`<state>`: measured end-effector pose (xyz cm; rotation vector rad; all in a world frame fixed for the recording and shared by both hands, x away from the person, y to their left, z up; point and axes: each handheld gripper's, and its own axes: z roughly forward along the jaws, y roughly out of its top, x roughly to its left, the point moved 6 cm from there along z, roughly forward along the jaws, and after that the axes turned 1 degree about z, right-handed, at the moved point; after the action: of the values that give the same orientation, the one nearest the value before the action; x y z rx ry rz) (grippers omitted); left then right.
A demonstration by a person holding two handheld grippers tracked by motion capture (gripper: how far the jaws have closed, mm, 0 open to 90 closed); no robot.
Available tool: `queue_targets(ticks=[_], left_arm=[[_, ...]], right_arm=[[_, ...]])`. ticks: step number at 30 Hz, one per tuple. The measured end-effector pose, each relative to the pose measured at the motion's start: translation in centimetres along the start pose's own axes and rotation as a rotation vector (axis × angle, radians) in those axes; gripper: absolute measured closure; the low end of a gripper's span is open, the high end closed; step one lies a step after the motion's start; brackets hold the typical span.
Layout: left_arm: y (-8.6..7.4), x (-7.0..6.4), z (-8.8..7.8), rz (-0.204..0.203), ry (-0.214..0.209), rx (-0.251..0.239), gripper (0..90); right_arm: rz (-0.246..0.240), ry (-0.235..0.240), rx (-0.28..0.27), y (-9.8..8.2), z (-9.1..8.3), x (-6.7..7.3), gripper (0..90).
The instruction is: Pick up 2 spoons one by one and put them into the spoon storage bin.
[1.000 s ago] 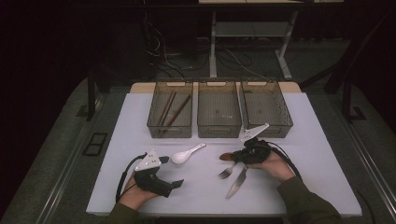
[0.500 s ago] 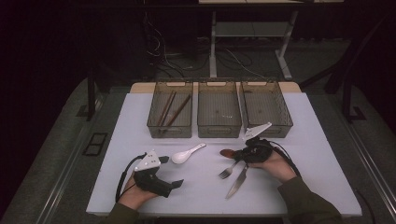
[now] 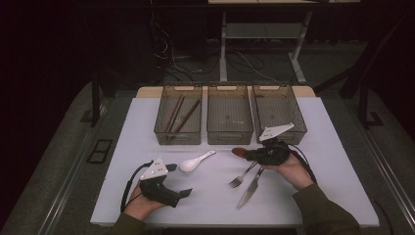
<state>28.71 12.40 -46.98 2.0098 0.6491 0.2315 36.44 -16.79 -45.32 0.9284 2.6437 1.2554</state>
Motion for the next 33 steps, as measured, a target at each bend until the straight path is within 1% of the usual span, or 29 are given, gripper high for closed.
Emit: queue_targets(ticks=[1, 9, 16, 20, 25, 29, 33], left_arm=[[0.0, 0.0, 0.0, -0.002, 0.0, -0.007, 0.0], [0.0, 0.0, 0.1, -0.002, -0.002, -0.001, 0.0], [-0.1, -0.1, 0.1, -0.001, -0.006, 0.002, 0.0], [0.0, 0.1, 0.0, -0.01, -0.004, -0.006, 0.0], [0.0, 0.2, -0.1, -0.015, -0.001, -0.019, 0.0], [0.1, 0.0, 0.0, -0.006, -0.008, -0.011, 0.0], [0.1, -0.1, 0.1, 0.001, -0.013, -0.006, 0.0]], right_arm=[[0.003, 0.0, -0.008, 0.2, -0.1, -0.1, 81.9], [0.03, -0.013, -0.043, 1.3, -0.3, -0.6, 81.9], [0.045, -0.027, -0.084, 3.0, -1.0, -1.0, 81.8], [0.055, -0.027, -0.107, 3.9, -1.2, -1.4, 81.9], [0.06, -0.037, -0.117, 5.5, -1.2, -1.8, 81.9], [0.066, -0.041, -0.117, 6.6, -1.0, -2.2, 81.8], [0.071, -0.056, -0.116, 7.8, -0.8, -2.7, 81.8]])
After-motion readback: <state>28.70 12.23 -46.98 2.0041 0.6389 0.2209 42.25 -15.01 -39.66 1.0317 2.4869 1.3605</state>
